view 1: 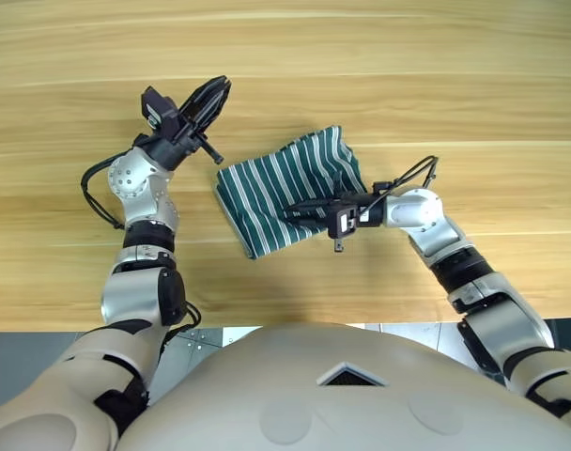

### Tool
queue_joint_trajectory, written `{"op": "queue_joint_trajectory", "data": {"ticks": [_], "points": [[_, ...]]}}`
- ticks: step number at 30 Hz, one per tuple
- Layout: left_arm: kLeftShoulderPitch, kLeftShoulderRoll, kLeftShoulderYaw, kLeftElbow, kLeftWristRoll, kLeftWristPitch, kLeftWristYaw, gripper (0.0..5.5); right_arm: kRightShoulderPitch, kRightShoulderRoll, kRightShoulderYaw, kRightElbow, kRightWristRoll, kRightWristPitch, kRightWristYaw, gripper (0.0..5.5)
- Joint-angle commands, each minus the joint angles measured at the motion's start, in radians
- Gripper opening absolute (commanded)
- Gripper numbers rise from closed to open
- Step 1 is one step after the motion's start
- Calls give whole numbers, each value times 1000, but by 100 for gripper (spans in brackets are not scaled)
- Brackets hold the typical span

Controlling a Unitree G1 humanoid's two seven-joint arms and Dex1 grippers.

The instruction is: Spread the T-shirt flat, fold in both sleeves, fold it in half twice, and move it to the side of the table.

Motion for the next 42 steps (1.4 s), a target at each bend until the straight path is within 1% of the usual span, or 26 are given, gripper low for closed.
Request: {"op": "queue_joint_trajectory", "data": {"ticks": [1,5,7,13,17,18,19,21,22,23,24,26,30,34,39,42], "points": [[0,4,-1,15,7,2,16,0,-53,27,-57,6,-40,84,-83,3],[-5,7,5,22,0,10,21,0,-61,67,-60,14,-107,112,-157,3],[-5,7,7,25,-2,12,22,0,-59,81,-47,17,-126,118,-162,3],[-7,5,15,29,-8,20,25,0,-26,82,91,43,-227,89,-84,3],[-5,2,15,35,-3,17,32,0,-77,131,128,213,-247,97,-57,3],[-4,1,14,35,-2,17,34,0,-114,159,111,293,-258,116,-101,3],[-4,0,14,35,-1,17,37,0,-189,203,61,425,-255,179,-205,3],[-6,-2,15,39,-2,18,44,0,-359,256,-57,706,-229,354,-503,3],[-7,-3,16,42,-2,19,46,0,-419,251,-102,810,-218,434,-646,3],[-6,-3,18,43,-4,20,47,0,-456,218,-149,884,-199,496,-780,3],[-5,-4,19,43,-6,20,48,0,-476,186,-188,933,-183,539,-876,3],[-5,-5,22,45,-9,22,49,0,-483,125,-254,984,-162,577,-999,3],[7,-2,31,41,-15,26,55,0,-447,41,-400,1027,-113,617,-1106,3],[12,12,45,43,-17,38,68,0,-402,-29,-549,1034,-51,647,-1159,3],[15,28,61,59,-19,39,83,0,-422,-34,-614,1023,-57,630,-1161,3],[12,30,70,69,-22,36,94,0,-447,-29,-648,1014,-52,606,-1203,3]]}}
